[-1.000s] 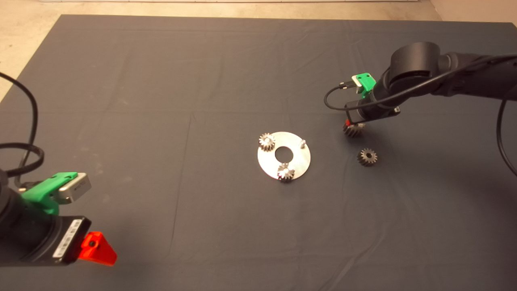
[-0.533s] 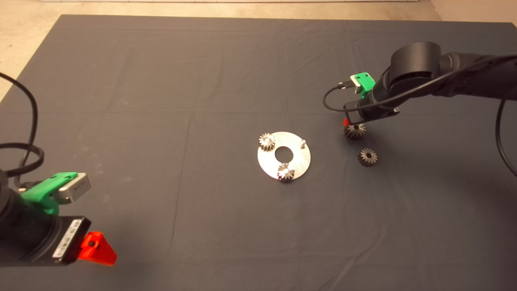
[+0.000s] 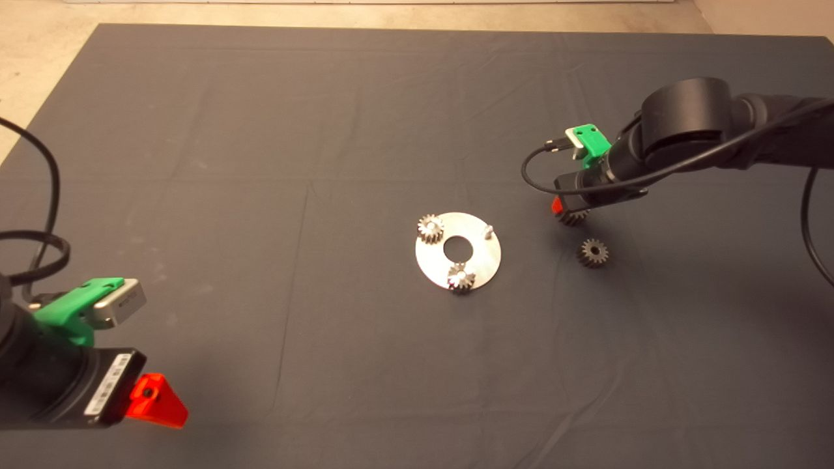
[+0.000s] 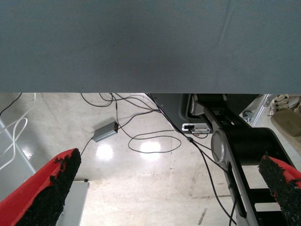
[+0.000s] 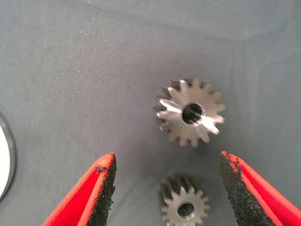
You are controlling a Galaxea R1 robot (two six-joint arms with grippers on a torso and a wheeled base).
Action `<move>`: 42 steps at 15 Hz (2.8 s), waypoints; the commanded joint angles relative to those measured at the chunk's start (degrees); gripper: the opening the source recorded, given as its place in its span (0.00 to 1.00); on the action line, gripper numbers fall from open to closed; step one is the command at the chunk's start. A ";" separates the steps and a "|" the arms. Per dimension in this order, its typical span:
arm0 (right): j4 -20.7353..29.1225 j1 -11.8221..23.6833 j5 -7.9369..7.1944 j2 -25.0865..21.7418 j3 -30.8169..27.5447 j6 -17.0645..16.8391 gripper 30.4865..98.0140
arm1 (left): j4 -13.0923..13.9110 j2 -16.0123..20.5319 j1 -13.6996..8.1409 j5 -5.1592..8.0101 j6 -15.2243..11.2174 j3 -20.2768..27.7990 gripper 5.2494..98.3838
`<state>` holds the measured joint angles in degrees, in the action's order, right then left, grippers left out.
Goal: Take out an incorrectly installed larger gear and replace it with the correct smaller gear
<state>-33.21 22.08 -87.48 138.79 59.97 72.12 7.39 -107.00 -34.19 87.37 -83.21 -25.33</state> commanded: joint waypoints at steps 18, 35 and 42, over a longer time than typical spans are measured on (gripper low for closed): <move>14.22 3.50 -7.52 -11.80 -15.22 10.24 0.41 | -0.27 0.16 -0.61 7.63 -0.55 1.62 1.00; 14.22 3.41 -7.52 -12.53 -15.20 10.24 0.38 | -0.27 -0.02 -0.61 7.63 -0.59 1.53 1.00; 14.13 3.33 -7.52 -12.53 -15.25 10.24 0.48 | -0.30 0.25 -0.61 7.63 -0.46 1.62 1.00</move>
<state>-20.86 24.14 -87.48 126.65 45.23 81.97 7.39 -107.00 -34.19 87.37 -83.52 -24.48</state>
